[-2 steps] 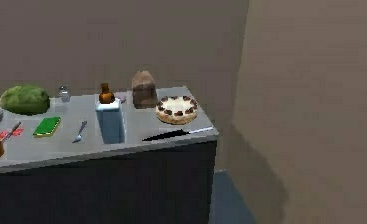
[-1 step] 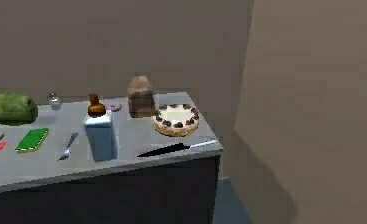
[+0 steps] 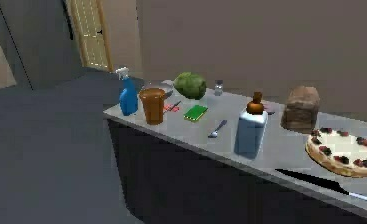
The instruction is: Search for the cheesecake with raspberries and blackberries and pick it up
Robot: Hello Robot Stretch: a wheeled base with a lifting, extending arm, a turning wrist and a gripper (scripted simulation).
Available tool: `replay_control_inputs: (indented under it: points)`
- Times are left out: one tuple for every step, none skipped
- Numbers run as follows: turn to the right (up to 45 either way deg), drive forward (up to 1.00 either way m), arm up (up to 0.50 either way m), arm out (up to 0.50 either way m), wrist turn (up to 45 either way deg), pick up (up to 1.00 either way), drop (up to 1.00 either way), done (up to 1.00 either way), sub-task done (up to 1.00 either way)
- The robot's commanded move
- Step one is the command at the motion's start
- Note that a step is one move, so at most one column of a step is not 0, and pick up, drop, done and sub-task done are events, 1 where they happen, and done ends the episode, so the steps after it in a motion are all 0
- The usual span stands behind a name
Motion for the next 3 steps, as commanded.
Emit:
replay_control_inputs:
  points:
    - [-42.0, 0.00, 0.00, 0.00, 0.0, 0.00, 0.00, 0.00, 0.00]
    - [0.0, 0.00, 0.50, 0.00, 0.0, 0.00, 0.00, 0.00, 0.00]
    - [0.0, 0.00, 0.38, 0.00, 0.0, 0.00, 0.00, 0.00, 0.00]
